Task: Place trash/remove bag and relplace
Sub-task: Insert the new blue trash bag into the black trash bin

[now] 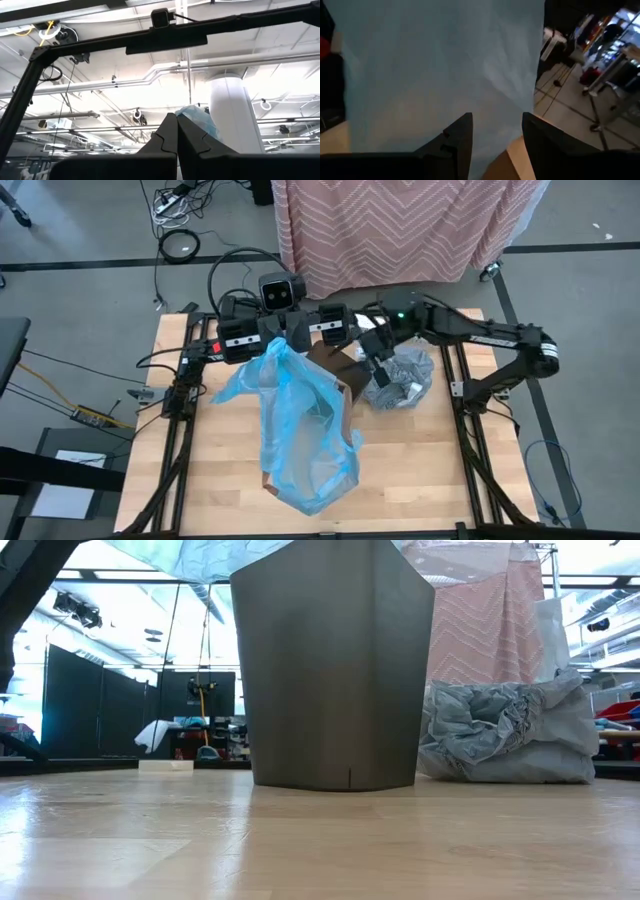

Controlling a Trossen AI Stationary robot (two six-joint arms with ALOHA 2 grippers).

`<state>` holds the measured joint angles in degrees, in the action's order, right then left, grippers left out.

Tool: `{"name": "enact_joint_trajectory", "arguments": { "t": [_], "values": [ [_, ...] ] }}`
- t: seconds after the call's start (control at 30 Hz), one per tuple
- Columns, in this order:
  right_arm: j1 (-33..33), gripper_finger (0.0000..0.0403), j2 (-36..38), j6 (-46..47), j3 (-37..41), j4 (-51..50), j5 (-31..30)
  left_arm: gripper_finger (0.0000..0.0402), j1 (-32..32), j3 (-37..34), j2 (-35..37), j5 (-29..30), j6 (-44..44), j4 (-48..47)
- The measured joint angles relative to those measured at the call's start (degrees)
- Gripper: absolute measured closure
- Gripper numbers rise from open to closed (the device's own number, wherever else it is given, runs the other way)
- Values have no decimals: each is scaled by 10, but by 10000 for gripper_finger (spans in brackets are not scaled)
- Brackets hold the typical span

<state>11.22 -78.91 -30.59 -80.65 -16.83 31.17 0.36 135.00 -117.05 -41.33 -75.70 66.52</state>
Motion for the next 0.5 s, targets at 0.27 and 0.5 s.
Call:
{"name": "enact_joint_trajectory", "arguments": {
  "t": [0.27,0.5],
  "values": [
    [-2,324,-45,3,0,40,24,398,8,0,0,-50,0,0],
    [-12,401,-22,10,1,-29,-97,398,15,0,1,-62,50,40]
  ]
}}
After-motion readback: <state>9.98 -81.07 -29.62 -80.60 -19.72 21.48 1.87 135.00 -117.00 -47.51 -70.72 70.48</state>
